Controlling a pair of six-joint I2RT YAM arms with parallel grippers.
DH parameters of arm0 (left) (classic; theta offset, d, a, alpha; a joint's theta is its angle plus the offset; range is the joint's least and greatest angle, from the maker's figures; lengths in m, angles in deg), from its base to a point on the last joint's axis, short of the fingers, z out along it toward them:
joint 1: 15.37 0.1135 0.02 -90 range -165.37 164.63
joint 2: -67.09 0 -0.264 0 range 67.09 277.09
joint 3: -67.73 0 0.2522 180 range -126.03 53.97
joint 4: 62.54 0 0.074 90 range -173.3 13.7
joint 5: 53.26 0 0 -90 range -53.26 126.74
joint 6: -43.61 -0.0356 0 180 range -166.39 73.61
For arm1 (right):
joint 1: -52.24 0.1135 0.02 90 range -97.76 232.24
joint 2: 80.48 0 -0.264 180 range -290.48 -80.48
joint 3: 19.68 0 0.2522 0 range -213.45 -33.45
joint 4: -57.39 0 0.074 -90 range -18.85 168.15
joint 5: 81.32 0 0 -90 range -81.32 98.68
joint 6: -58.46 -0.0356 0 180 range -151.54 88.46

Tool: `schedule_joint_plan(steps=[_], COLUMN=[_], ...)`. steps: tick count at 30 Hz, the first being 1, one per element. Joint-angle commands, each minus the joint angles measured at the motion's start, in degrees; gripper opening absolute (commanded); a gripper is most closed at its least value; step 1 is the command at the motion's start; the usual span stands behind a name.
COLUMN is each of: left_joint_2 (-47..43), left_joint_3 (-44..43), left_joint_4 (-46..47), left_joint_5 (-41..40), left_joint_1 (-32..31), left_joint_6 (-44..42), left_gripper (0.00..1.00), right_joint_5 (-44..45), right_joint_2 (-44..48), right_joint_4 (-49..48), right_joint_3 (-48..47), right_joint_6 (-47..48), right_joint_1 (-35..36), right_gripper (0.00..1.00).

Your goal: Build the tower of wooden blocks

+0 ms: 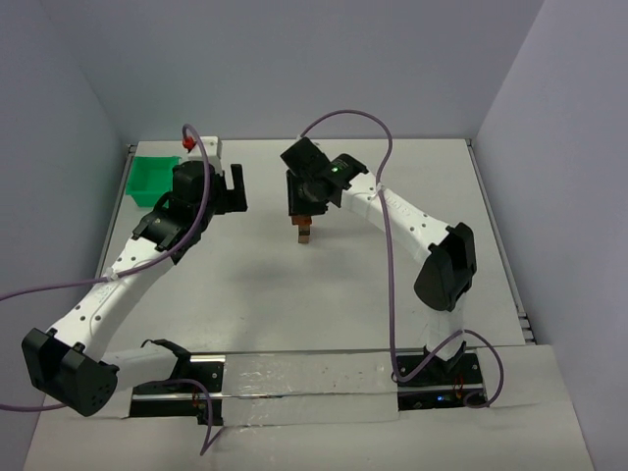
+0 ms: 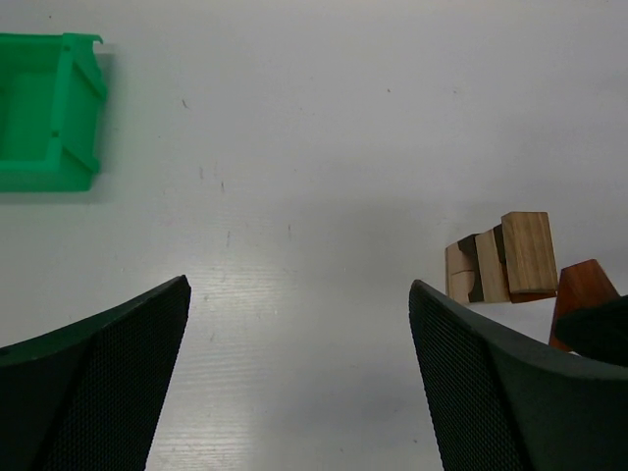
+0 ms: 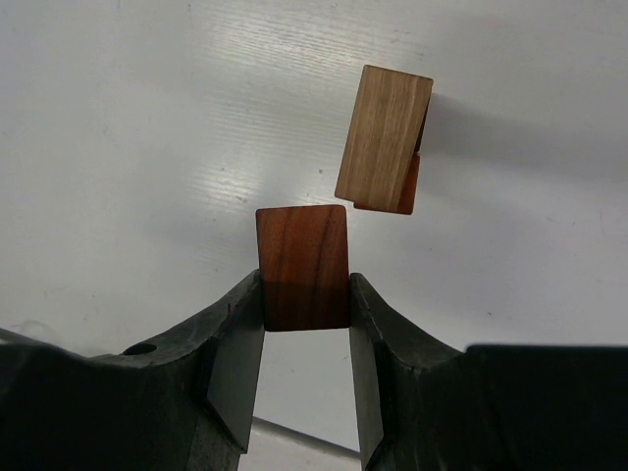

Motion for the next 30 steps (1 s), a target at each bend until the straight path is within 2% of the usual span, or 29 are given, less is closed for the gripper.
schedule_joint_plan(steps=[1, 2, 3, 4, 5, 7, 10, 17, 22, 30], left_joint_2=[-1.41, -1.98, -3.23, -5.50, -7.21, -11.34, -14.05, -12.11, -11.82, -10.42], left_joint_3=[0.35, 0.70, 1.55, 3.13, 4.40, 7.15, 9.90, 7.97, 7.96, 8.04], left_joint_4=[-0.30, 0.13, 1.30, 3.57, 4.17, 8.33, 11.87, 9.38, 9.10, 9.43], left_joint_5=[1.97, 5.06, 8.48, 12.36, 15.66, 22.92, 27.34, 29.03, 27.15, 26.84], left_joint_1=[0.70, 0.91, 1.15, 1.42, 1.49, 1.66, 1.67, 1.84, 1.84, 1.84], left_joint_6=[1.29, 0.90, 0.03, -1.55, -1.97, -3.90, -3.72, -3.20, -3.73, -3.12], left_gripper=[0.93, 0.89, 0.80, 0.63, 0.53, 0.44, 0.36, 0.36, 0.38, 0.41], right_joint_5=[4.52, 4.65, 4.63, 4.36, 4.10, 2.81, 2.38, 5.61, 6.09, 1.05], right_joint_2=[-0.66, -0.66, -0.62, -0.52, -0.49, -0.17, 0.27, -0.11, -1.24, -2.73], right_joint_4=[-0.63, -0.72, -0.90, -1.22, -1.30, -1.92, -2.41, -2.53, -2.53, -2.10], right_joint_3=[-4.91, -5.13, -5.45, -5.93, -6.06, -6.56, -6.53, -5.78, -6.01, -6.14], right_joint_6=[-0.31, -0.13, 0.04, 0.20, 0.37, 1.22, 2.14, 3.04, 3.22, 2.99], right_joint_1=[0.00, 0.00, 0.00, 0.00, 0.00, 0.00, 0.18, 0.17, -0.75, -3.43], right_gripper=[0.00, 0.00, 0.00, 0.00, 0.00, 0.00, 0.00, 0.00, 0.01, 0.02])
